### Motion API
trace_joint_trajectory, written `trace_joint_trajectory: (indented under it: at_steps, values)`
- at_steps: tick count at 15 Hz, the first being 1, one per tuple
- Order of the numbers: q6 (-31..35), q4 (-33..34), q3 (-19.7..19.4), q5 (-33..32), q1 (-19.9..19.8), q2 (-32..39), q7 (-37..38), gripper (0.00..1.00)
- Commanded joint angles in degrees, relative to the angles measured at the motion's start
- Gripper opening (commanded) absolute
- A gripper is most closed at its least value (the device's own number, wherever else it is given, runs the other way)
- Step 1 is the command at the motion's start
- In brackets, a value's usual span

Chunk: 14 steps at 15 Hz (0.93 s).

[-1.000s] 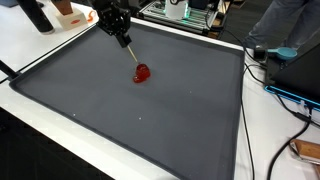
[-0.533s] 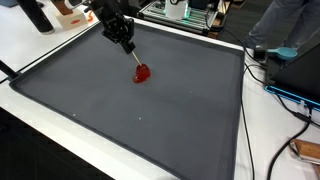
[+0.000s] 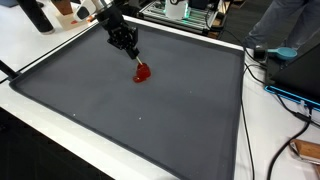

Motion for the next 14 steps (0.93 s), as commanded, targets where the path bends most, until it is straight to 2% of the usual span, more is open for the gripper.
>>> trace_joint_trajectory:
  at_steps: [1, 14]
  values:
    - [0.5, 0.9, 1.2, 0.8, -1.0, 1.9, -1.0, 0.03]
    - [-0.5, 2.0, 0.6, -1.3, -0.7, -0.4, 2.7, 0.03]
